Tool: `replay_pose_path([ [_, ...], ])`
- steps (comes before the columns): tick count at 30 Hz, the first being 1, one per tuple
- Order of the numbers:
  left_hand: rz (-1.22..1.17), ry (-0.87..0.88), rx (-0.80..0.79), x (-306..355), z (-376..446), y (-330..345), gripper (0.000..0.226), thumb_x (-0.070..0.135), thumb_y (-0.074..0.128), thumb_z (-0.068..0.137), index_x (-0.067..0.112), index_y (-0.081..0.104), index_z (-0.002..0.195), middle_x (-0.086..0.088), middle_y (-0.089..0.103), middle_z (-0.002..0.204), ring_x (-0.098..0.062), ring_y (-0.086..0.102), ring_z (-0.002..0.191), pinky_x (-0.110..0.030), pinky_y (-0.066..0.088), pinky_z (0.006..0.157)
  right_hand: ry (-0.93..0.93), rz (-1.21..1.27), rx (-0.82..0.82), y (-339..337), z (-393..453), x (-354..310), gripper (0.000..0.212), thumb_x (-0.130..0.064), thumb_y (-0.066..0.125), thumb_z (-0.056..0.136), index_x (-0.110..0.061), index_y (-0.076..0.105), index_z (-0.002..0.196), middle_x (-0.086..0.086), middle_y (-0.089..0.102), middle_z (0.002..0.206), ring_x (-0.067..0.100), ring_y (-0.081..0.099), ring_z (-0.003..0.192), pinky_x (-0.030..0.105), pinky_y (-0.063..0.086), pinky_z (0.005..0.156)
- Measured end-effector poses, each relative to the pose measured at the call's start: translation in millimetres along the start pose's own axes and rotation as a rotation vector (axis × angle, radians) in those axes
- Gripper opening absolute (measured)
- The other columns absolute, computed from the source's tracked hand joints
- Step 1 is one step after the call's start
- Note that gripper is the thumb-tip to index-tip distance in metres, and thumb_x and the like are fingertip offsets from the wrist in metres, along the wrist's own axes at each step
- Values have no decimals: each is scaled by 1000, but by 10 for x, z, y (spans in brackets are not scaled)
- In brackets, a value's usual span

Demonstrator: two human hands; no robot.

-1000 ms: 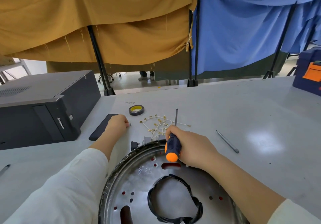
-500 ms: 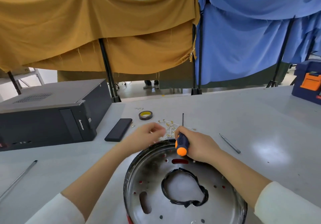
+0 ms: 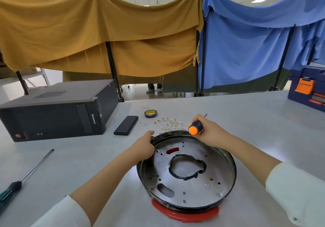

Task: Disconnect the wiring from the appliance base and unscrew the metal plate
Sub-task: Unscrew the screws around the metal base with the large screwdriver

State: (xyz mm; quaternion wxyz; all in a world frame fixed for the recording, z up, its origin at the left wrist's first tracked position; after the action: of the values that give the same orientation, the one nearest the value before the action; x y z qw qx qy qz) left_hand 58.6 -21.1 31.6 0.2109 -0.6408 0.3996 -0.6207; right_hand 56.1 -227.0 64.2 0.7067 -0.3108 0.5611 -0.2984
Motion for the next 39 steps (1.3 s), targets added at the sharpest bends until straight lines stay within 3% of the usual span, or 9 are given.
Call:
replay_pose_path([
  [3, 53, -34, 4, -49, -88, 17, 68, -1, 37, 92, 20, 9, 151, -9, 42, 142, -25, 49, 118, -27, 41, 90, 43, -70, 47, 13, 0, 69, 26, -1, 51, 85, -19, 40, 101, 13, 61, 92, 31, 57, 82, 39, 45, 68],
  [6, 163, -34, -48, -90, -166, 76, 71, 2, 37, 93, 20, -2, 150, -11, 52, 124, -17, 54, 86, -22, 43, 70, 83, -76, 104, 20, 24, 128, 28, 2, 48, 84, -20, 38, 99, 12, 57, 87, 26, 52, 74, 34, 36, 59],
  [12, 340, 121, -23, 68, -109, -143, 67, 22, 50, 94, 26, 13, 149, -3, 23, 153, -23, 35, 134, -30, 34, 100, -18, -7, 171, 109, -1, 90, 34, 1, 52, 76, -28, 44, 92, 4, 63, 84, 29, 56, 76, 40, 45, 65],
  [18, 329, 219, -101, 402, 182, 149, 56, 39, 59, 90, 22, 38, 139, -2, 47, 140, -21, 46, 125, -28, 34, 97, -229, 32, 42, 254, -71, -213, 34, -2, 53, 74, -32, 49, 89, -17, 55, 70, 9, 50, 66, 34, 44, 64],
  [21, 357, 240, -42, 426, 265, 276, 25, 28, 51, 95, 17, 54, 117, -9, 59, 121, -27, 52, 112, -30, 37, 82, -269, 52, 29, 269, -116, -268, 32, -5, 52, 71, -31, 49, 91, -17, 54, 71, 12, 51, 69, 39, 46, 66],
  [26, 437, 218, 91, 378, 240, 241, 7, 23, 44, 96, 25, 48, 90, -8, 62, 110, -30, 55, 100, -32, 40, 73, -283, 79, 106, 184, -89, -339, 34, -9, 57, 70, -31, 47, 93, -8, 59, 84, 20, 58, 79, 46, 50, 69],
  [29, 449, 166, 125, 299, 206, 184, 13, 24, 44, 96, 19, 54, 103, -13, 60, 114, -33, 54, 105, -33, 40, 76, -278, 144, 87, 157, -41, -346, 40, 0, 65, 77, -33, 45, 90, 0, 62, 91, 28, 63, 93, 49, 51, 78],
  [33, 534, 24, 180, 90, 114, 49, 22, 19, 41, 97, 9, 48, 115, -15, 57, 117, -32, 55, 105, -32, 39, 72, -219, 95, -38, 241, -11, -275, 39, -8, 66, 80, -37, 45, 95, -12, 62, 88, 16, 60, 81, 27, 50, 73],
  [39, 575, -5, 140, 155, 57, 66, 49, 18, 47, 90, 15, 31, 137, -11, 47, 129, -31, 51, 114, -36, 42, 80, -169, 88, 47, 343, -3, -213, 38, 4, 54, 81, -27, 42, 100, 3, 60, 81, 26, 54, 74, 39, 44, 66],
])
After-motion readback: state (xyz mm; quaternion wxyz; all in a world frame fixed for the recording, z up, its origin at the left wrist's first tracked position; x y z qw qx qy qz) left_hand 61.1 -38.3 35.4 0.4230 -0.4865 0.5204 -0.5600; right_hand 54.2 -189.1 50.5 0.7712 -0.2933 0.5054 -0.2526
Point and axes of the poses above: each hand's wrist, its own z-axis towards the middle knuckle, its own y-axis out of the palm, x = y × z, the point moved 9 cm from there along z, towards the middle knuckle
